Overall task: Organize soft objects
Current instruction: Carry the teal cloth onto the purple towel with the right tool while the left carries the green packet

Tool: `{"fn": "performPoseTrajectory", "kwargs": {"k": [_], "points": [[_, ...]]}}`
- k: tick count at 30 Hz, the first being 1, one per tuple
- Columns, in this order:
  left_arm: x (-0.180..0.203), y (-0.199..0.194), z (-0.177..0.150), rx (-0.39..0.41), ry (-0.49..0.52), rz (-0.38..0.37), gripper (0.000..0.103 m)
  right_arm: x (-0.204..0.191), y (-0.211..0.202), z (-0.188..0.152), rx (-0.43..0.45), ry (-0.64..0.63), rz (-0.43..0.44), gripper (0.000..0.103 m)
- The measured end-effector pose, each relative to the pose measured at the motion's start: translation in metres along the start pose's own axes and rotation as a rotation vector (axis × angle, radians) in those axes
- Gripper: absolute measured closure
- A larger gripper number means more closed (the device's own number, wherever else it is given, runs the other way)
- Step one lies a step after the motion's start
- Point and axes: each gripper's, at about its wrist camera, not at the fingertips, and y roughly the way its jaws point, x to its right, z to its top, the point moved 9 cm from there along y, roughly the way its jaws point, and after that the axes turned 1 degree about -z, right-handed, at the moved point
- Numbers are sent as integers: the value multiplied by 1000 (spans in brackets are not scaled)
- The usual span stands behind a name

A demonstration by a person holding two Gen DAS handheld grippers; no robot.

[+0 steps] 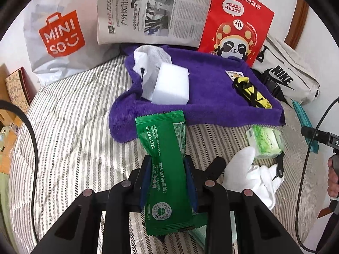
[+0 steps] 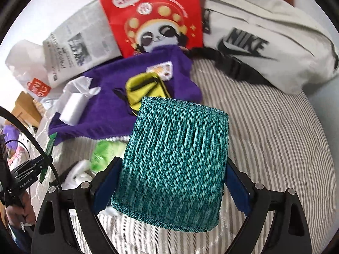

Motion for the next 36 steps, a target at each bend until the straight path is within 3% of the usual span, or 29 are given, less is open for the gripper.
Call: {"fn": "performPoseTrajectory", "kwargs": {"k": [10, 18, 26, 36], "points": [[5, -7, 52, 54, 8, -19, 75, -41, 3, 73, 78, -96, 46, 12], [11, 3, 103, 71, 48, -17, 75, -77, 40, 129, 77, -183, 56, 12], [22, 36, 139, 42, 76, -31, 75, -73, 97, 154, -51, -175, 39, 12], [29, 82, 152, -13, 50, -50, 75, -63, 147, 147, -209, -196, 44, 12]]}}
